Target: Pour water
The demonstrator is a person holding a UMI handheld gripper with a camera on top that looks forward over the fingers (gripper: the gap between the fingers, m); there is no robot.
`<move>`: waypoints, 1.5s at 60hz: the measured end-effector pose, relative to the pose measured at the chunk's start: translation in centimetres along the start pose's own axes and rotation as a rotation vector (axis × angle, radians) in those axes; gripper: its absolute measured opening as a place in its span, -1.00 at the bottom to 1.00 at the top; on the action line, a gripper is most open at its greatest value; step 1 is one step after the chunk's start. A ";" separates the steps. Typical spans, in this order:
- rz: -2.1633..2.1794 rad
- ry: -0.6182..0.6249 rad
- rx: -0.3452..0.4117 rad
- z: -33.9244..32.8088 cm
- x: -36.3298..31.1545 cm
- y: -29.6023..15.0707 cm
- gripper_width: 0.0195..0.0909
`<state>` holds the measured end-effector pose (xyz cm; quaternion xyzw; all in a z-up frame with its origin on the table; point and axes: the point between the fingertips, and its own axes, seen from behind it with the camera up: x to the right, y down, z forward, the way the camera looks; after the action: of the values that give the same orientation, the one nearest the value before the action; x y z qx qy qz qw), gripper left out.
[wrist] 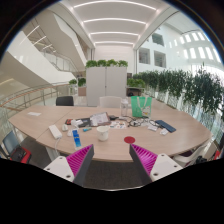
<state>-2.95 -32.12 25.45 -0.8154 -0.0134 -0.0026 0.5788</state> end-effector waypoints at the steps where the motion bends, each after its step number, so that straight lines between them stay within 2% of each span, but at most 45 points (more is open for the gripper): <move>1: 0.001 -0.006 0.005 0.0 -1.1 0.2 0.73; 8: 0.000 -0.037 0.023 -1.8 -8.3 1.0 0.74; 10: 0.001 -0.049 0.024 -0.6 -8.8 3.1 0.73; 15: 0.004 -0.087 0.012 1.6 -12.6 4.4 0.74; 22: -0.014 -0.145 0.028 7.4 -18.1 5.9 0.74; 31: -0.041 -0.178 0.049 18.2 -22.7 7.4 0.73; 42: -0.054 -0.199 0.038 29.9 -25.4 8.9 0.74; 46: -0.060 -0.204 0.063 33.0 -25.9 8.4 0.72; 48: -0.064 -0.207 0.069 34.3 -26.3 8.3 0.60; 49: -0.068 -0.211 0.064 34.9 -26.5 8.4 0.40; 50: -0.074 -0.223 0.051 35.3 -26.8 8.8 0.00; 51: -0.073 -0.238 0.037 35.4 -26.8 9.1 -0.26; 60: -0.095 -0.295 0.053 36.8 -28.2 8.6 -0.34; 69: 0.061 -0.405 -0.046 36.8 -30.1 8.0 -0.47; 78: 0.598 -0.553 -0.125 36.6 -31.8 1.1 -0.47; 84: 1.046 -0.651 -0.179 37.6 -30.1 -3.3 -0.47; 86: 1.203 -0.688 -0.210 37.9 -29.3 -4.3 -0.47; 87: 1.285 -0.704 -0.228 38.1 -29.0 -4.7 -0.54; 88: 1.365 -0.716 -0.244 38.4 -28.4 -5.1 -0.47; 90: 1.525 -0.712 -0.275 38.8 -28.3 -6.5 -0.48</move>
<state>-31.89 6.13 18.21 -0.6165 0.3585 0.6429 0.2794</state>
